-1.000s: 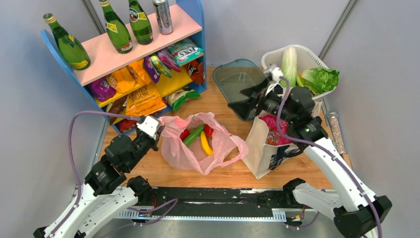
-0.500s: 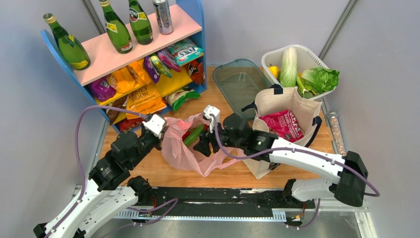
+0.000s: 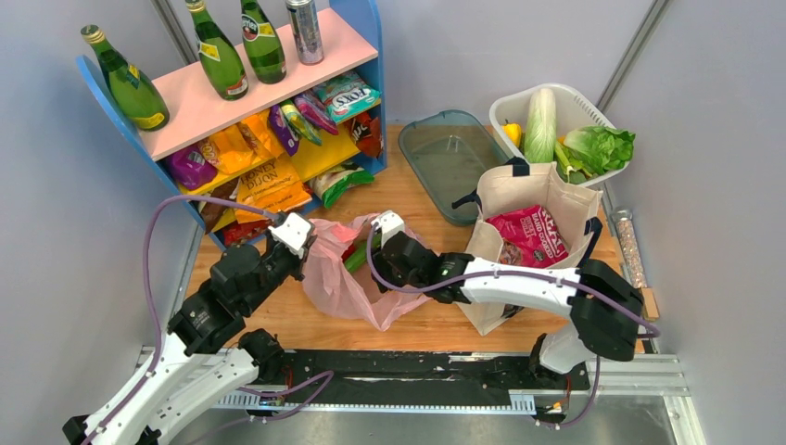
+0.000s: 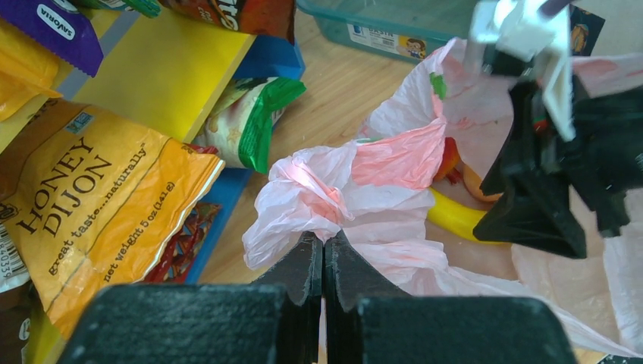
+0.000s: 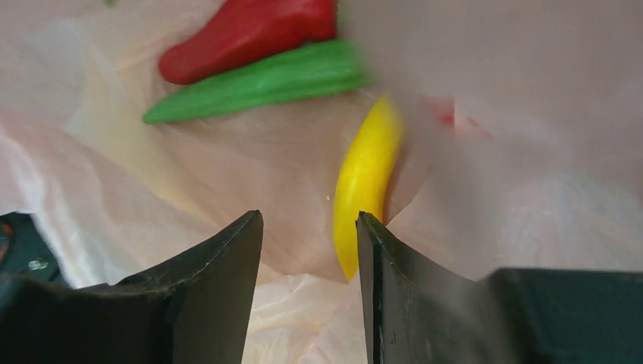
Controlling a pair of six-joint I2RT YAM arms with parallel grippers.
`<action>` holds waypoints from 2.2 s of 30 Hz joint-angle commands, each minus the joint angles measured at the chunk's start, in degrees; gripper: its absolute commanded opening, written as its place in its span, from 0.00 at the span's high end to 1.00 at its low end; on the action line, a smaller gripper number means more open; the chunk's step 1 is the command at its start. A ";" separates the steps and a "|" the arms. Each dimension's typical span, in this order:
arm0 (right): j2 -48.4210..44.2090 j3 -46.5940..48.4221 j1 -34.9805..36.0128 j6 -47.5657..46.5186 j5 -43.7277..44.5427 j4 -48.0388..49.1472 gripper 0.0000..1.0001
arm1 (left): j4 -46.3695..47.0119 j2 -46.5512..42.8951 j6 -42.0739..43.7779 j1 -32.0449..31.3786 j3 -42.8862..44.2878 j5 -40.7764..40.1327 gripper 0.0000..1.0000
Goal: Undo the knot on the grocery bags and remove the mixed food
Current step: Pick up the fake fruit from the takeout bag.
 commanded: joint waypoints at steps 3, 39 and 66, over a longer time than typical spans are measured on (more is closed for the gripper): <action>6.57 3.45 1.19 1.33 3.50 -0.31 0.53 | 1.23 0.54 0.77 0.25 0.39 -0.06 1.00; 18.05 5.53 -0.66 -2.65 10.11 2.67 0.54 | 1.03 0.55 0.75 0.25 0.57 0.03 1.00; 1.78 -11.30 -0.75 -9.68 -7.85 25.27 1.00 | 1.01 1.50 0.70 0.25 0.57 -0.49 1.00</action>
